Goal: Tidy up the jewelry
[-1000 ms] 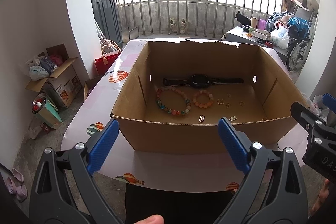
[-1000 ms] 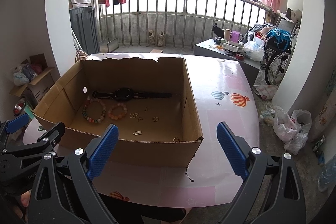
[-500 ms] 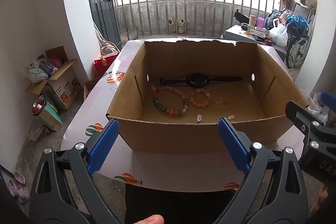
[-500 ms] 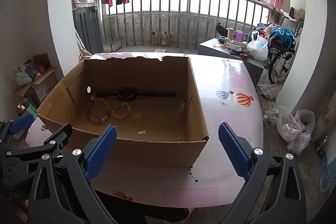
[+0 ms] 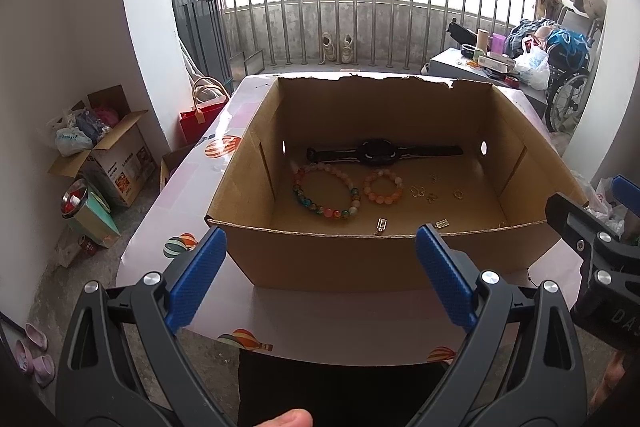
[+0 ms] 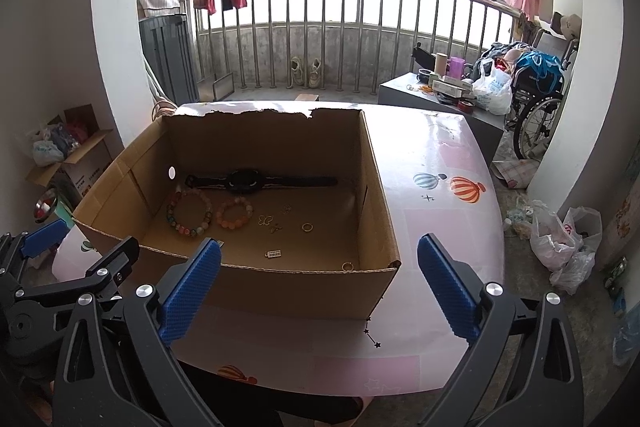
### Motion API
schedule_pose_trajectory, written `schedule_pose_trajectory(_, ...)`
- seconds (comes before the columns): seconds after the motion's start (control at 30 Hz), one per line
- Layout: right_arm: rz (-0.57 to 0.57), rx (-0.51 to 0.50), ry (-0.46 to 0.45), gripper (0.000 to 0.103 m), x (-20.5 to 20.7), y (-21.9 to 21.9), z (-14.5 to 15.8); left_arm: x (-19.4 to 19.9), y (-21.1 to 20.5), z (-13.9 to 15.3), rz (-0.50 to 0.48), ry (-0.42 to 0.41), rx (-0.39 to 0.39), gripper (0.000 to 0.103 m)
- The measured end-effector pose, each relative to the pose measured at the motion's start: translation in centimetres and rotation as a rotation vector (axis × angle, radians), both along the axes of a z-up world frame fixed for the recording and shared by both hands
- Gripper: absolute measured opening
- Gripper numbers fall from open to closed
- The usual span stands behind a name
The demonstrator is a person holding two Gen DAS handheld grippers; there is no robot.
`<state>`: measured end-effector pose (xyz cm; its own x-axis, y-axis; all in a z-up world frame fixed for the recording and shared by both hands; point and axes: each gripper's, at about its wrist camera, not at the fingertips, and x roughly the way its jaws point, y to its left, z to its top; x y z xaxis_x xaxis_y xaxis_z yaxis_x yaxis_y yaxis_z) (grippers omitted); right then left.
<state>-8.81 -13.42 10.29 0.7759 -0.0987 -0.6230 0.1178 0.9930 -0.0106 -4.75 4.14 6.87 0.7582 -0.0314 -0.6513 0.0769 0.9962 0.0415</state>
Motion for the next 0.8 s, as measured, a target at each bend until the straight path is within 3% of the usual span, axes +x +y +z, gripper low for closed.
schedule_pose_trajectory(0.8, -0.003, 0.044, -0.004, 0.096, 0.07, -0.18, -0.15, -0.16, 0.28, 0.23, 0.007, -0.003, 0.000, 0.092)
